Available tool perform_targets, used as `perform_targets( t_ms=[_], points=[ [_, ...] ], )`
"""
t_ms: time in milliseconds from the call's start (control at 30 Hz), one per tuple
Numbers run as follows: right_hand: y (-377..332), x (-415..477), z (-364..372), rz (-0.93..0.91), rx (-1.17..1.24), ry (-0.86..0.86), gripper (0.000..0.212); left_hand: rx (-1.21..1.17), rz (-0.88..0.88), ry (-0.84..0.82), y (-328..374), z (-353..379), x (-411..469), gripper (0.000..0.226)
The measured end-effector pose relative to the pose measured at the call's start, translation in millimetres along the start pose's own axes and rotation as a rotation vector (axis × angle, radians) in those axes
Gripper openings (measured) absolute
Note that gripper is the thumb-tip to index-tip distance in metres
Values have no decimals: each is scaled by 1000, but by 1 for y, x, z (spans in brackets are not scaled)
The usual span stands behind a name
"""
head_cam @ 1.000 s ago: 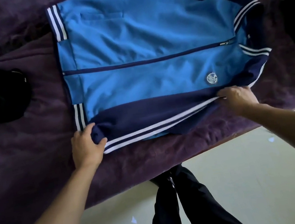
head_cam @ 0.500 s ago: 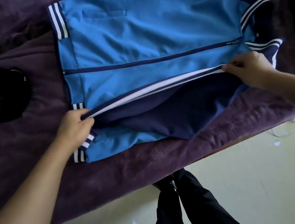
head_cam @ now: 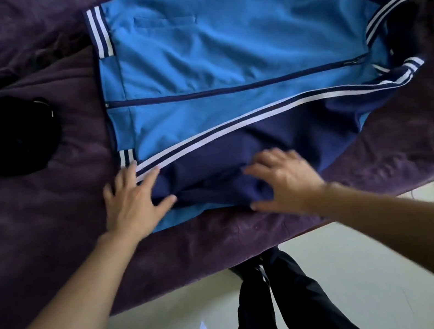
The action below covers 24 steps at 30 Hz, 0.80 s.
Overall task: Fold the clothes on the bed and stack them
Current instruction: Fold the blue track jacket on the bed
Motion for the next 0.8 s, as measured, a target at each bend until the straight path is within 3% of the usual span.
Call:
perform_targets(
  t_ms=[100,200,333,400,600,800],
  points=[
    [1,-30,48,-9,-13,-122,30,58,30,-36,6,25,-14,72],
    [38,-49,44,77,17,-120,29,45,43,-24,13,33,-27,65],
    [62,-68,49,246,142,-494,30,41,-22,-169,11,46,-25,56],
    [74,-63,40,320,256,-561,37,107,-22,-192,15,39,-18,57],
    [159,4,-48,507,296,-177,21,95,28,-62,54,-17,29,57],
    [253,101,-99,582,229,-22,29,0,106,-14,124,-46,117,56]
  ],
)
Point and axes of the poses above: each hand's wrist, its own x-axis towards the middle knuckle, its own z-axis out of the palm, y = z × x, the point moved 10 cm from there along x, towards the middle knuckle, and after that the axes turned 3 degrees about z, right-handed, at the moved point
